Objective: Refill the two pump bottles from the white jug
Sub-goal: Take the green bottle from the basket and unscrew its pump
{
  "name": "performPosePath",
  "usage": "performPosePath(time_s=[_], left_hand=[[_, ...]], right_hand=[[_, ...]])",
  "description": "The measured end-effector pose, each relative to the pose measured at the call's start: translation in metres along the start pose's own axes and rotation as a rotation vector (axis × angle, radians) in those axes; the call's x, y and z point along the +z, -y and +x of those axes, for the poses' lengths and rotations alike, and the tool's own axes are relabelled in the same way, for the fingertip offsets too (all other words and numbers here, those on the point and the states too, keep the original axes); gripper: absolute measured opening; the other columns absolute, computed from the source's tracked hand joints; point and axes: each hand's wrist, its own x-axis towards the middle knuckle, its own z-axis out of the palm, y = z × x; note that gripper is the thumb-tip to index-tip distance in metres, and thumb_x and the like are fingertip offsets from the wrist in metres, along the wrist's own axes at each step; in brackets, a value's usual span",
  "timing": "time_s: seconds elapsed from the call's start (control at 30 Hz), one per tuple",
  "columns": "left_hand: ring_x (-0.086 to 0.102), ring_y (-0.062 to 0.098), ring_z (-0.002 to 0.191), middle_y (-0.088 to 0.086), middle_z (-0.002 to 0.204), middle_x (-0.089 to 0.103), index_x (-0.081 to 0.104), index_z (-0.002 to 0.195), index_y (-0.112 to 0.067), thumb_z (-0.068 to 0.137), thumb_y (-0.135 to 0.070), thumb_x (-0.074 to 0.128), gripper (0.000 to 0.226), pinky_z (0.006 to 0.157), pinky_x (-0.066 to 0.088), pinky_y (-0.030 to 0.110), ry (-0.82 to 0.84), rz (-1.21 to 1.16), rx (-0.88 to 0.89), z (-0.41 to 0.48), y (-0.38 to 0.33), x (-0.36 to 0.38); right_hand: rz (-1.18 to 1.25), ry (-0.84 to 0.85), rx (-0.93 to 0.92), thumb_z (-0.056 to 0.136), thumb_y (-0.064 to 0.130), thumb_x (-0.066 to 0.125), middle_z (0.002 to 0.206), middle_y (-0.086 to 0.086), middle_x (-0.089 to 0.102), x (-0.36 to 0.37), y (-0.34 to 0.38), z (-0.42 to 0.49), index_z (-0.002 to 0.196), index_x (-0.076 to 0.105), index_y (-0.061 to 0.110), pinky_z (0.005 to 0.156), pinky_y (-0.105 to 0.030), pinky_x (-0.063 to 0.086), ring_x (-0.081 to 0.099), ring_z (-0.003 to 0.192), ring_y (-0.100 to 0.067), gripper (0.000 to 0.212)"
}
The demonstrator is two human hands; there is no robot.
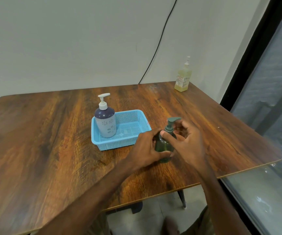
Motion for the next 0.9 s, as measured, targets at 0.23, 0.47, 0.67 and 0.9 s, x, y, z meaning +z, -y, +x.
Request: performPosePath(time_s=[0.23, 0.47, 0.67, 0.9], left_hand=[[0.067, -0.002, 0.103, -0.013, 0.117, 0.073, 0.062, 0.136, -0.023, 0.072, -0.043, 0.093, 0.074, 0.086, 0.053, 0.015, -0.007, 0.013, 0.007, 0.001, 0.004, 0.002], [0.067, -0.004, 0.101, -0.016, 0.113, 0.072, 0.061, 0.134, -0.024, 0.071, -0.044, 0.093, 0.074, 0.087, 0.056, 0.021, -0.004, -0.001, -0.007, 0.000, 0.000, 0.002], [0.067, 0.000, 0.106, -0.011, 0.120, 0.072, 0.059, 0.138, -0.022, 0.072, -0.045, 0.091, 0.077, 0.092, 0.058, 0.029, 0.011, 0.005, -0.020, 0.000, 0.000, 0.003], [0.067, 0.001, 0.099, -0.012, 0.113, 0.073, 0.063, 0.129, -0.023, 0.071, -0.047, 0.092, 0.070, 0.086, 0.057, 0.027, -0.003, 0.026, -0.042, -0.001, -0.001, 0.002]], right_hand=[[0.125, 0.107, -0.019, 0.088, 0.020, 0.076, 0.123, 0.014, 0.070, -0.004, 0.003, -0.001, 0.129, 0.063, 0.027, 0.100, -0.031, 0.051, 0.062, 0.119, -0.003, 0.043], [0.153, 0.044, -0.022, 0.089, 0.006, 0.072, 0.119, 0.010, 0.073, -0.007, 0.003, -0.004, 0.128, 0.063, 0.022, 0.099, -0.037, 0.055, 0.066, 0.115, -0.003, 0.042], [-0.006, 0.051, -0.023, 0.083, 0.032, 0.080, 0.123, 0.020, 0.067, -0.009, 0.004, -0.006, 0.125, 0.065, 0.031, 0.104, -0.033, 0.049, 0.059, 0.116, 0.005, 0.044], [0.041, -0.061, -0.084, 0.084, 0.027, 0.082, 0.112, 0.013, 0.074, -0.017, 0.019, -0.001, 0.117, 0.072, 0.026, 0.099, -0.045, 0.055, 0.068, 0.108, -0.005, 0.035]])
